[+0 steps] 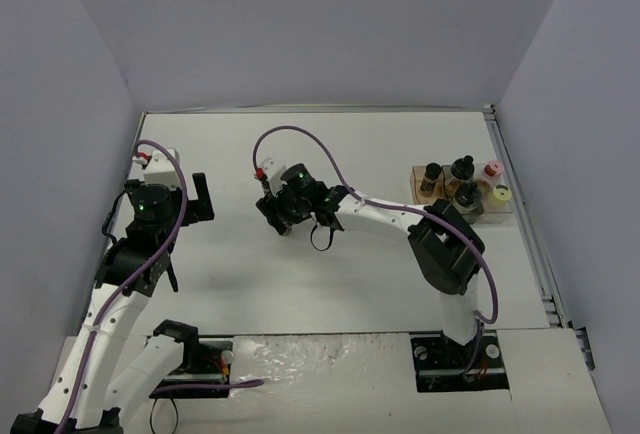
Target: Organize the condiment bottles
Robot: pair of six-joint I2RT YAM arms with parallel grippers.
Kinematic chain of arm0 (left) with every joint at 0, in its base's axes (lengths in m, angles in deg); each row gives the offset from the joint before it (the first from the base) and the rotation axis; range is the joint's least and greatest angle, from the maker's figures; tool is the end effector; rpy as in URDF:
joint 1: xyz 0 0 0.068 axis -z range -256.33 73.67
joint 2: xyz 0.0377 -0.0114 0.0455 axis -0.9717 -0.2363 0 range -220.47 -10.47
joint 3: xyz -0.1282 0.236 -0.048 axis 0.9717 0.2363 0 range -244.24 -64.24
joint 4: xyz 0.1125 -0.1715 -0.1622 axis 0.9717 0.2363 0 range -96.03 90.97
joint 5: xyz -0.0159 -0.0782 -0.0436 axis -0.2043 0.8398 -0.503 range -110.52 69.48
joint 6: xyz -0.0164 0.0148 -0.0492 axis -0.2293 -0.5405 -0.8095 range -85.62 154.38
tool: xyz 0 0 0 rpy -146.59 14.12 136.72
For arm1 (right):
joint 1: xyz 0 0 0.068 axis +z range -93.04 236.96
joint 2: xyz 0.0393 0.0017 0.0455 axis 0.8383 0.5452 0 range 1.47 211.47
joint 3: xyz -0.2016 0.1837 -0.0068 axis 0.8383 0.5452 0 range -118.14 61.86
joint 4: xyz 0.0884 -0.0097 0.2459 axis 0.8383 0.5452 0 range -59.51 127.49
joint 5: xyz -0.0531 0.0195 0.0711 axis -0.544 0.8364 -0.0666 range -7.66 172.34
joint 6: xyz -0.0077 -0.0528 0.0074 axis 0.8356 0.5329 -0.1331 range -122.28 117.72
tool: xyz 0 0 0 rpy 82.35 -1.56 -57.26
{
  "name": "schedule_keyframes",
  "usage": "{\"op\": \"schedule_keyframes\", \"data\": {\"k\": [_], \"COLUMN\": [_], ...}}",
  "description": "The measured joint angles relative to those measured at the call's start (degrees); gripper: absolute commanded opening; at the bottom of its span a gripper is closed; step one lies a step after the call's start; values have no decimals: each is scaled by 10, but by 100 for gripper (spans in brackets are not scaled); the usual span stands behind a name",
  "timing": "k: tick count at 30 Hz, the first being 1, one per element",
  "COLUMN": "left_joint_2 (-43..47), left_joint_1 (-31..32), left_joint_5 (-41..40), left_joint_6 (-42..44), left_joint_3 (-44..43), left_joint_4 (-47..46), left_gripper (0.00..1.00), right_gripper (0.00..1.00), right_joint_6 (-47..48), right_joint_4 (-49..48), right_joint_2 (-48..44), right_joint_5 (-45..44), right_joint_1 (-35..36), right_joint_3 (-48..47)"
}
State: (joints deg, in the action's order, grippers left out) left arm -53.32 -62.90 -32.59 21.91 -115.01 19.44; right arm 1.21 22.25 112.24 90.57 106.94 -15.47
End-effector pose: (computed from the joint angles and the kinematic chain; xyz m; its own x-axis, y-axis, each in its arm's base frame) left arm 0.1618 -0.0310 0.3534 -0.2937 -0.1471 -0.9445 -0.0310 0.9890 -0.1444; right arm 0.2855 0.3478 0.2289 -0.2222 -0.3582 -0.9068 -0.8563 0.5164 0.0058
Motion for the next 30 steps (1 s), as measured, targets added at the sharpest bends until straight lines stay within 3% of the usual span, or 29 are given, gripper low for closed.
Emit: {"op": "schedule_keyframes", "data": {"k": [1, 4, 7, 16, 24, 30], "left_joint_2": [0, 0, 0, 0, -2, -3], "left_joint_1": [0, 0, 0, 0, 0, 0], "left_joint_5": [0, 0, 0, 0, 1, 2], "left_joint_6": [0, 0, 0, 0, 0, 0], "left_joint_3": [0, 0, 0, 0, 0, 0], "left_joint_4": [0, 0, 0, 0, 0, 0], "left_gripper": [97, 97, 97, 97, 97, 97], "right_gripper": [48, 25, 15, 8, 6, 5], "right_joint_6": [1, 2, 1, -14, -72, -129], "right_joint_4": [-1, -2, -6, -8, 23, 50], "right_joint_2": [4, 11, 11, -108, -302, -349], "right_joint_5": [0, -3, -13, -79, -189, -217], "right_joint_1": [0, 0, 0, -46, -239, -366], "right_joint_3": [0, 0, 3, 119, 205, 247]}}
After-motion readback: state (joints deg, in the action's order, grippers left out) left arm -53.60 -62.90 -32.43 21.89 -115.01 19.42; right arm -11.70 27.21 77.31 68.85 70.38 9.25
